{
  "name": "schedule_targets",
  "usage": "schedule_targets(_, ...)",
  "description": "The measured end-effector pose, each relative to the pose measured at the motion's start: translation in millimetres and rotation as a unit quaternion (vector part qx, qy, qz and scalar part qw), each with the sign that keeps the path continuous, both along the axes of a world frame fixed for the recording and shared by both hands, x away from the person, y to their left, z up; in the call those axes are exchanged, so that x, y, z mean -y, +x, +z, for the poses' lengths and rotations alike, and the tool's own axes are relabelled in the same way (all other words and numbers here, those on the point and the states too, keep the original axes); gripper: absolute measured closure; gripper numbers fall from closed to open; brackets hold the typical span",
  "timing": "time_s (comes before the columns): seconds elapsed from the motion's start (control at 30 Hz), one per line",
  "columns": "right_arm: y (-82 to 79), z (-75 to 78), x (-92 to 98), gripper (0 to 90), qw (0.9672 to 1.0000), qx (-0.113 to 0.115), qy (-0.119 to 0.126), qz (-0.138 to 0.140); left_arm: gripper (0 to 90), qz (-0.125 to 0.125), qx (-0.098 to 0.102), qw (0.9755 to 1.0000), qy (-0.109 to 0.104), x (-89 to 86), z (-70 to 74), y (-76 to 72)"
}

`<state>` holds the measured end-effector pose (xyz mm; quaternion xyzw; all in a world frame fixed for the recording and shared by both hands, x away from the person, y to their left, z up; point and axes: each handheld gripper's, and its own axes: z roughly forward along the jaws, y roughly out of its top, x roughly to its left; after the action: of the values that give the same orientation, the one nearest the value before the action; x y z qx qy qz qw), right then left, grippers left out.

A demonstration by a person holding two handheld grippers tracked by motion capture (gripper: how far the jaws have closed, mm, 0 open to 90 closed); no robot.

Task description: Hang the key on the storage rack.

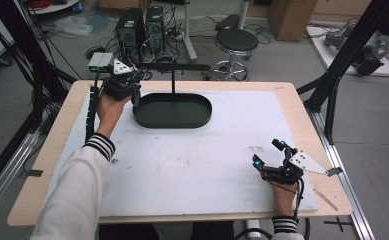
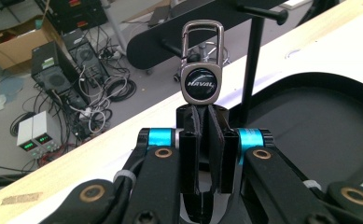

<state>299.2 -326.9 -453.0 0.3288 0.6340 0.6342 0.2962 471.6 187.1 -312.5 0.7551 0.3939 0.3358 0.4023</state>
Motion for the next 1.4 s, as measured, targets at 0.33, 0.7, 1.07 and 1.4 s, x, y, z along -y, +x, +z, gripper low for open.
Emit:
schedule_targets(0.33, -0.1, -0.1, 0.1, 2.1, 1.0000, -0.001, 0.004, 0.001, 83.4, 0.013, -0.002, 0.9999, -0.002, -0.2, -5.6, 3.9)
schedule_targets(0.7, -0.4, -0.2, 0.1, 2.1, 1.0000, 0.000, 0.004, 0.001, 83.4, 0.030, -0.003, 0.9995, -0.006, 1.0, -12.6, 10.5)
schedule_targets(1.07, -0.8, -0.2, -0.1, 2.1, 1.0000, 0.001, 0.003, 0.000, 83.0, 0.041, 0.001, 0.9988, -0.028, -1.7, -19.8, 19.6)
schedule_targets(1.4, -0.9, -0.3, 0.0, 2.2, 1.0000, 0.004, 0.002, 0.001, 81.2, 0.035, 0.006, 0.9980, -0.053, -3.9, -28.5, 27.4)
